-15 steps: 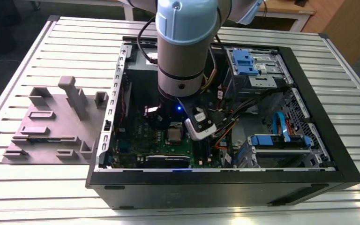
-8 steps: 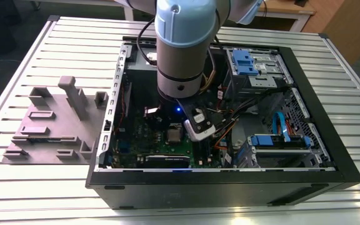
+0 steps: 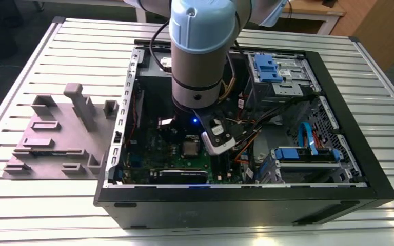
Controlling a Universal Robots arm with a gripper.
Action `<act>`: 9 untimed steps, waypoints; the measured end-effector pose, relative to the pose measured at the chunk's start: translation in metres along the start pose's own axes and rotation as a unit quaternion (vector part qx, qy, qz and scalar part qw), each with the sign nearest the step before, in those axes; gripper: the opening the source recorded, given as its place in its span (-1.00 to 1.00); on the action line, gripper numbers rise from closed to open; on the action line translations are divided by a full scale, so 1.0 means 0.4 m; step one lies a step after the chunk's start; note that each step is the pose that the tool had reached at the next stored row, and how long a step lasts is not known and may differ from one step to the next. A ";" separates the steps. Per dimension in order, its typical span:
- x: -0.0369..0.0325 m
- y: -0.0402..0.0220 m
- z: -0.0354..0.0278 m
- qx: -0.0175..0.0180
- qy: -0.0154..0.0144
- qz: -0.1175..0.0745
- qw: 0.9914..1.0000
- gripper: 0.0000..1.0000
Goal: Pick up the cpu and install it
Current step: 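Place the cpu into insertion slot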
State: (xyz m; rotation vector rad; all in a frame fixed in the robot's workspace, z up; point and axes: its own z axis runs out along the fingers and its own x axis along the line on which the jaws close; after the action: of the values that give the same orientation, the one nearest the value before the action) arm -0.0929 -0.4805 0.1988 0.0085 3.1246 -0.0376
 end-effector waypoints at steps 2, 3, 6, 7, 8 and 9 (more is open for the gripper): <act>0.001 0.000 0.001 0.000 0.000 0.000 1.000 -0.06; 0.002 0.000 0.002 0.000 0.000 0.000 1.000 -0.06; 0.005 0.000 0.005 -0.001 -0.001 0.000 1.000 -0.06; 0.006 0.000 0.007 -0.002 -0.002 0.000 1.000 -0.06; 0.007 0.001 0.008 -0.002 -0.002 0.000 1.000 -0.06; 0.007 0.001 0.008 -0.002 -0.002 0.000 1.000 -0.06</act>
State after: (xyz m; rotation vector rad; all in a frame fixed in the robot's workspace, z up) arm -0.0956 -0.4800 0.1955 0.0086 3.1212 -0.0319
